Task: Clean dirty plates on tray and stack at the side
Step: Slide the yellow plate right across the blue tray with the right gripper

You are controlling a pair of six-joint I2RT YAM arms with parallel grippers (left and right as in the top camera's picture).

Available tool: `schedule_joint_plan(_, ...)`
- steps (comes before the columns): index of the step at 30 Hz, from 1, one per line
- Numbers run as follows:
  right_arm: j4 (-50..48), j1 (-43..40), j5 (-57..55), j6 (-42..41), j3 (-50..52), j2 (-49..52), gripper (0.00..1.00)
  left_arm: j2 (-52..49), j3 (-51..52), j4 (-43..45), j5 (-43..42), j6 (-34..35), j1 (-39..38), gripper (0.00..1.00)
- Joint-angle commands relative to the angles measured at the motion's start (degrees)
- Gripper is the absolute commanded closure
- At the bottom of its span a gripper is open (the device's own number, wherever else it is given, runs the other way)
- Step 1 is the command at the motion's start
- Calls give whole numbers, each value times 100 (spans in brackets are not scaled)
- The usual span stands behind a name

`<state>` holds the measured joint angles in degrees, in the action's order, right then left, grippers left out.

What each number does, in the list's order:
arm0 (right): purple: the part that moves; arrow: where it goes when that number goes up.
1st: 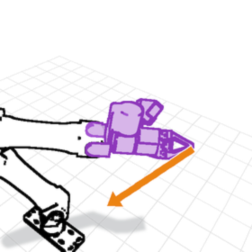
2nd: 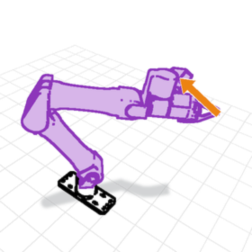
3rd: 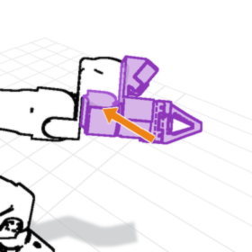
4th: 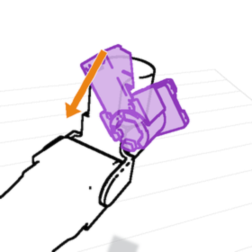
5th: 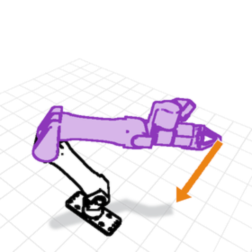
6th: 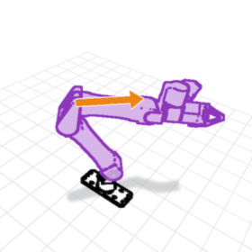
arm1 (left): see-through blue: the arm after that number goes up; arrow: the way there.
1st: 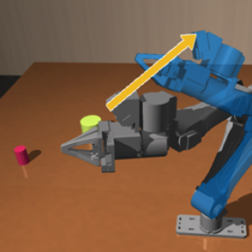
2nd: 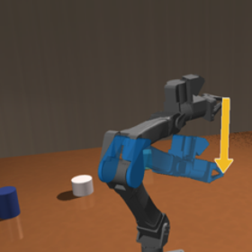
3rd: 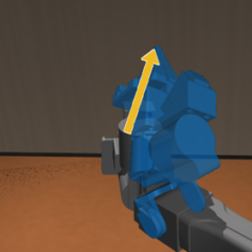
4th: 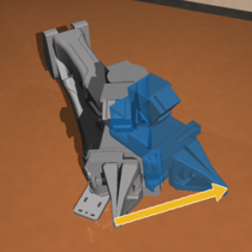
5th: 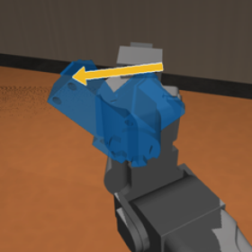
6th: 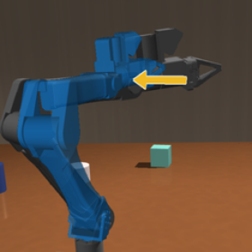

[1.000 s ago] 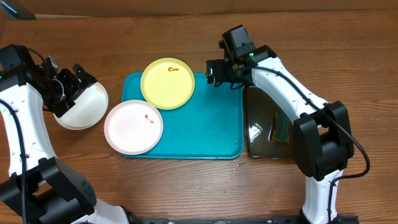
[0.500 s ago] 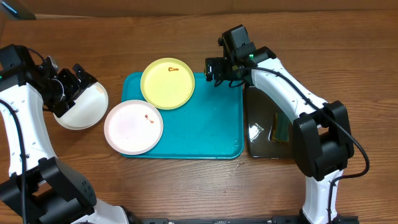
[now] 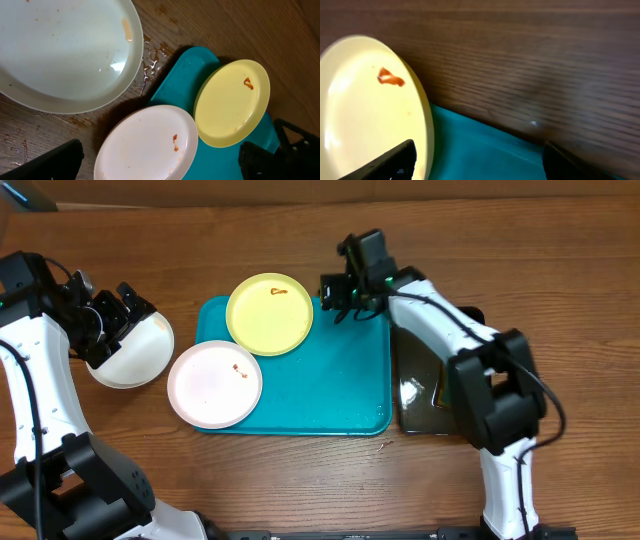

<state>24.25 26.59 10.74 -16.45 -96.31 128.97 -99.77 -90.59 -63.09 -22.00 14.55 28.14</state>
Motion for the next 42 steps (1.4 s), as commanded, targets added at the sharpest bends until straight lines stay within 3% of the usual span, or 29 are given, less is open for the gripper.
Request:
schedule_joint_plan(1,-199,199,92,4,59,181,23,79,-96,-9,15,-129,2,0)
schedule_joint_plan(5,-367,343,68,4,59,192,32,79,-96,-9,13,-129,2,0)
schedule_joint_plan(10,-302,442,-328,2,59,195,36,81,-96,-9,13,-129,2,0)
schedule_joint_plan(15,-162,452,-365,0,59,195,63,79,-96,-9,13,-127,2,0)
schedule_joint_plan(26,-61,501,-205,-181,59,195,68,79,-96,-9,13,-127,2,0)
schedule_joint_plan(35,-11,507,-210,-308,59,192,95,79,-96,-9,15,-129,2,0)
schedule_joint_plan(42,503,299,-216,-332,57,15,96,79,-96,-9,15,-129,2,0)
